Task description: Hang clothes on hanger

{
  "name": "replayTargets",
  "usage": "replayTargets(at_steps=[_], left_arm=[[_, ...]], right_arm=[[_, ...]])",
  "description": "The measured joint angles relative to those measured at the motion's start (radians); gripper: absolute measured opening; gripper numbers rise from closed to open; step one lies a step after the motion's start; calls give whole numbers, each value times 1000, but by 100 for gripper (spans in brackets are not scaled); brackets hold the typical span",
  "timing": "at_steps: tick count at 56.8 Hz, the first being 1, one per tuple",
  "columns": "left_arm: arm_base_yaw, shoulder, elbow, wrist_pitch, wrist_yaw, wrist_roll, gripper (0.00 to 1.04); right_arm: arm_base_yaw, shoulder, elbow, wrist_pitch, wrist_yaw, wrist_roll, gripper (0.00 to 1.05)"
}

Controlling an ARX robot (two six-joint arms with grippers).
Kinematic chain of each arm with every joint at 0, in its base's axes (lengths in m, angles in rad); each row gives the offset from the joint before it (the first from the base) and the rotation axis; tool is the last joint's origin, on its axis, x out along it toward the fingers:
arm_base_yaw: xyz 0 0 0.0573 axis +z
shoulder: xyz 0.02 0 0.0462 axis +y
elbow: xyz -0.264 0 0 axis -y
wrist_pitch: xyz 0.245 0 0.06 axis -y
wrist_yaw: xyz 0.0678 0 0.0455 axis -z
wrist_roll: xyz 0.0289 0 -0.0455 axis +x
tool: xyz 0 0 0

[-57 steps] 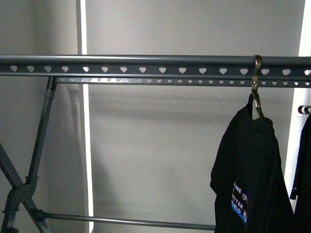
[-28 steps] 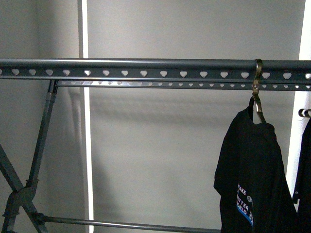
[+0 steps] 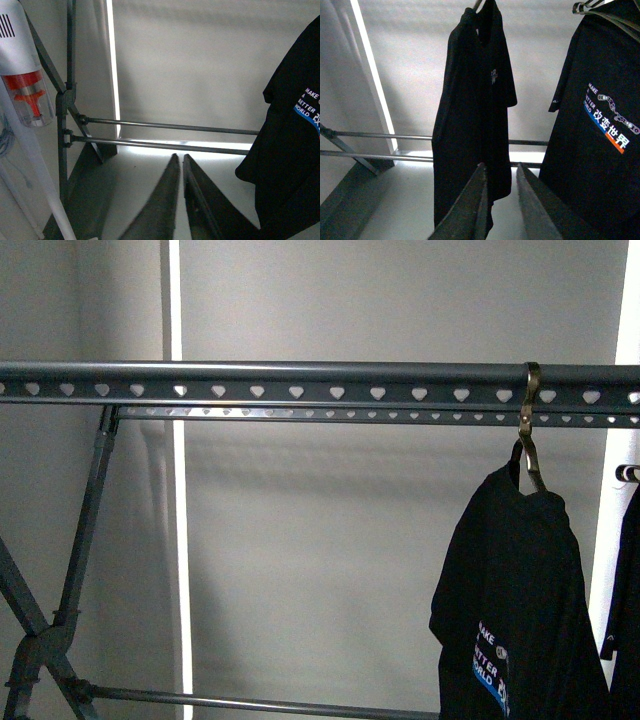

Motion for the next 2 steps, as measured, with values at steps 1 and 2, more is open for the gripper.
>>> replayTargets(at_steps=[1,2], left_arm=[[0,0,0,0,0,0,15],[0,0,0,0,0,0,18]], right_arm=[[0,0,0,0,0,0,24],[0,0,0,0,0,0,28]])
